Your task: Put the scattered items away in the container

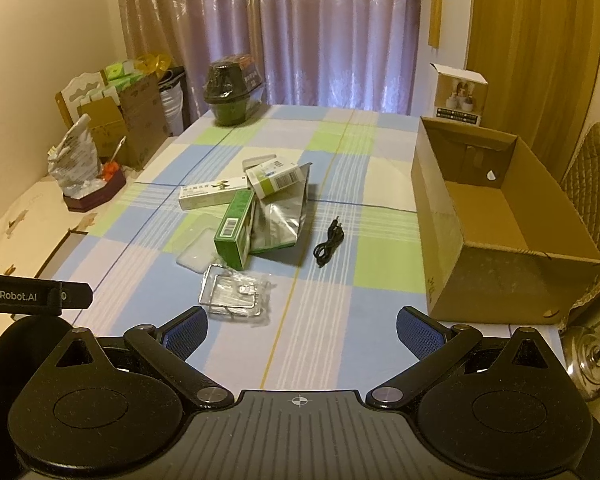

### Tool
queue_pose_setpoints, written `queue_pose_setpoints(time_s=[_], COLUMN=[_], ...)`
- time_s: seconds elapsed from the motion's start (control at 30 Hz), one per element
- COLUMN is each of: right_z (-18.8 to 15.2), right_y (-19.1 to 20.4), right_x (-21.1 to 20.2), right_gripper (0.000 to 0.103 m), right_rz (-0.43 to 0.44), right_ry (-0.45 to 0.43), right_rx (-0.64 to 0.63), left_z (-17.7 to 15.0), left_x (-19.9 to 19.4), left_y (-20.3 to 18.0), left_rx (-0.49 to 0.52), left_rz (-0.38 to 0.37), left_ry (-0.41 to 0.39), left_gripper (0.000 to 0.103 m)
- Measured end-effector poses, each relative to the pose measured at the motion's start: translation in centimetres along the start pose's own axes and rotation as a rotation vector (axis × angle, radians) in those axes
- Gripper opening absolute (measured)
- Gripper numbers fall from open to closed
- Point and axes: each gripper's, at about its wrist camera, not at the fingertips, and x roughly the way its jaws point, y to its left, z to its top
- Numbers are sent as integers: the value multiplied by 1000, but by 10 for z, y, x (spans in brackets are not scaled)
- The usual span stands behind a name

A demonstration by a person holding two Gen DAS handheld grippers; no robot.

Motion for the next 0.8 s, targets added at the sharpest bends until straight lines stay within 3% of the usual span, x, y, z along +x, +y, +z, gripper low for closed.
queue_pose_setpoints(time_s=[0.63,0.8], right_z=[-1,-1], right_y=[-4,3], right_x=[1,3], right_gripper=[103,103], right_rz=[8,13], right_ry=[0,-16], right_rx=[16,-33], left_z=[0,1], left_x=[2,4], left_y=[1,5], left_rx=[-11,-4], left_rz=[7,-1], left_ry=[6,3], left_gripper=[102,102])
